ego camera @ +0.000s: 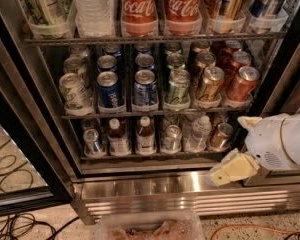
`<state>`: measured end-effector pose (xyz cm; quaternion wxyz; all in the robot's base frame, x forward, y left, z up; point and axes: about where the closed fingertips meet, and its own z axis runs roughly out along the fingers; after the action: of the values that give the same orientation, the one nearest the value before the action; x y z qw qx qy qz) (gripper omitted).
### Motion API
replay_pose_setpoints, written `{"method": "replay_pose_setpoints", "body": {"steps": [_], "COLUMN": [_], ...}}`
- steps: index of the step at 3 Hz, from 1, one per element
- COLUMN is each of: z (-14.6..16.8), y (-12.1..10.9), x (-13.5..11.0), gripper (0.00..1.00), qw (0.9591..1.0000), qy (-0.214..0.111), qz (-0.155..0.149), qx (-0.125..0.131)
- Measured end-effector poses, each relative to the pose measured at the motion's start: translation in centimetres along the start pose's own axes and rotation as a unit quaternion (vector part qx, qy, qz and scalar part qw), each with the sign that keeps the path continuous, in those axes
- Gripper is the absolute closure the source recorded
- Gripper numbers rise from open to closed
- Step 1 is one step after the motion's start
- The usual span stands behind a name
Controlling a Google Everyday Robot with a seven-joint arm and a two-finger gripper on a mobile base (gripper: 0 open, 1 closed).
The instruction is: Pick orange can from middle shelf of fridge
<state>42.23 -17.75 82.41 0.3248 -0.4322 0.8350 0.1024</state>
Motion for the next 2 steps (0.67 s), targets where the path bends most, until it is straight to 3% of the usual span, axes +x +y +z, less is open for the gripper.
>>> {"method": "replay_pose_setpoints", "body": {"steps": [1,2], "z": [0.7,0.1], "y": [-1.1,-2.0], "x": [-0.9,-2.1], "gripper": [0.0,0.0], "qw": [0.9972,0.9941], "qy": [-0.065,-0.101], "qz": [0.036,0.04], "qx": [-0.007,0.008]}}
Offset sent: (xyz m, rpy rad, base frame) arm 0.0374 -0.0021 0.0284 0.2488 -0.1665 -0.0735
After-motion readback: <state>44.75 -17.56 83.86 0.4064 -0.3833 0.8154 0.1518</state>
